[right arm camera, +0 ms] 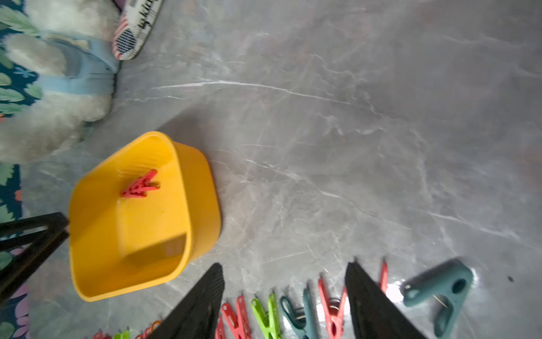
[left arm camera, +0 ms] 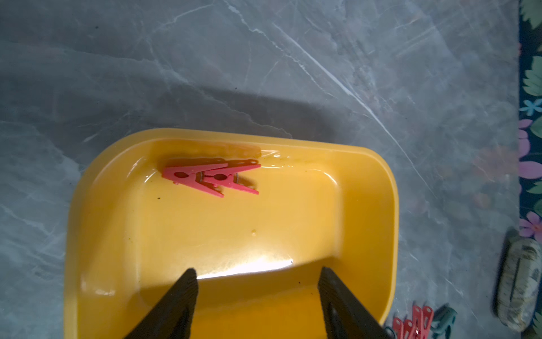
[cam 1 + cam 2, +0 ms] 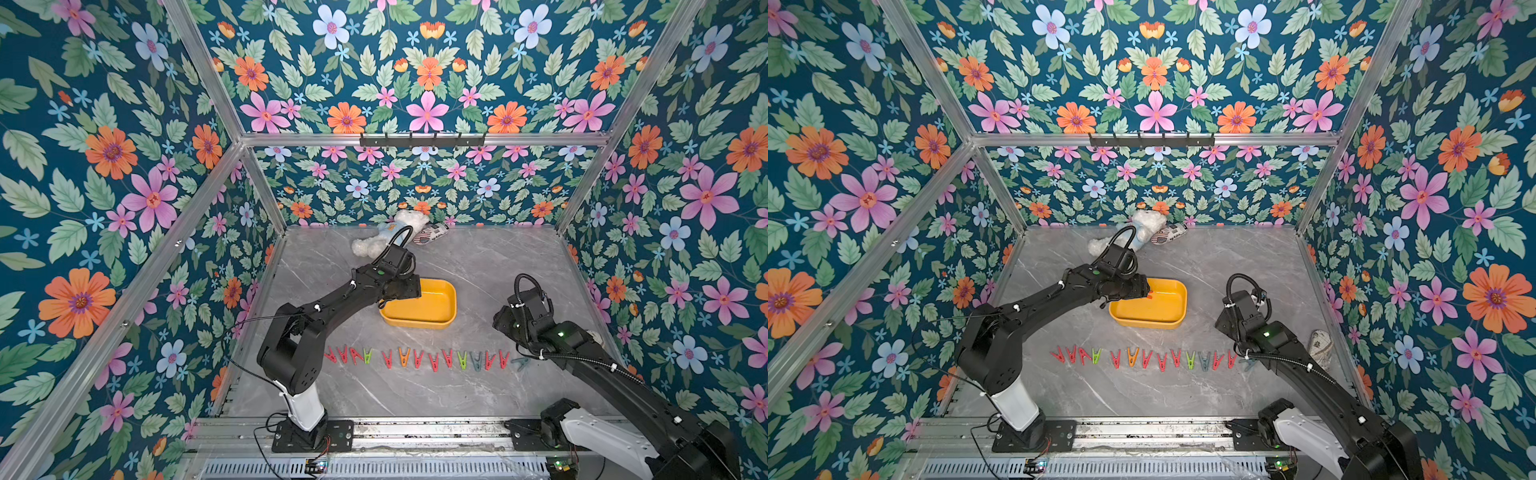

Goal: Take the clothespins out of the storage box
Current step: Pick up the clothespin from the storage box.

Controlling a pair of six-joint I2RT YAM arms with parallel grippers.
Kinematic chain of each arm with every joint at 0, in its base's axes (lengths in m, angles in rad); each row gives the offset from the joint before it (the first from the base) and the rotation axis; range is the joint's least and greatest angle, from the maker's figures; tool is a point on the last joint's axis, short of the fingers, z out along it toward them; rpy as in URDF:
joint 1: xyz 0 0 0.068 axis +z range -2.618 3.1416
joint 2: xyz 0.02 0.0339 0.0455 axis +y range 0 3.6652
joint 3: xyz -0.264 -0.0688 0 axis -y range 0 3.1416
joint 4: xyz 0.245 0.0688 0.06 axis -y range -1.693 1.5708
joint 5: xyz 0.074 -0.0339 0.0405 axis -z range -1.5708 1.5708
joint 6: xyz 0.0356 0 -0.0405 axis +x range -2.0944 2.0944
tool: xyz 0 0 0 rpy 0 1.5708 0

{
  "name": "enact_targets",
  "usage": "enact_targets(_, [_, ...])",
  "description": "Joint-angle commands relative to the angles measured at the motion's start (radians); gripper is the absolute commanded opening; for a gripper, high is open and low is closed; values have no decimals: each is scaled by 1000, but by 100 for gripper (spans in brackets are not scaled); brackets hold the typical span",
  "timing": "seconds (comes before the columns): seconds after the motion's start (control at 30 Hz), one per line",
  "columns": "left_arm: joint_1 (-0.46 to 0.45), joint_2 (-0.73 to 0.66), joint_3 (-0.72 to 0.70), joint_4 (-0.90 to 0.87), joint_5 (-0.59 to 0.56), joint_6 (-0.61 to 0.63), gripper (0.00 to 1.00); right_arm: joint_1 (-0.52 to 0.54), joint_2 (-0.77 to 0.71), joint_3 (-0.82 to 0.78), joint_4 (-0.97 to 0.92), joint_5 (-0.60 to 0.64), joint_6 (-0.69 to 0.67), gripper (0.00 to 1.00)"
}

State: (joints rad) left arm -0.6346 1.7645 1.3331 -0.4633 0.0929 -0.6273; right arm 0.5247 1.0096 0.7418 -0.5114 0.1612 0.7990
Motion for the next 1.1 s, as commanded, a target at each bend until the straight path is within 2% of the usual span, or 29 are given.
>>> enact_targets(0.0, [1,23,16,-51,-59,-72,60,0,17,23,135,-62,-80,77])
enact_targets(0.13, [1,78,47,-76,-84,-138,50,1,40,43,228,-106,-116,85])
enact_targets(0.23, [1,122,68,-90,-87,-174,47,1,57,55,286,-137,-137,99])
enact_targets(0.63, [0,236,135,-77,-89,-235,40,1,113,76,353,-198,-193,99])
enact_targets(0.7, [0,256,148,-88,-94,-235,35,1,115,75,351,-198,-200,99])
enact_targets(1.07, [3,314,197,-146,-144,-235,34,1,102,64,327,-180,-201,99])
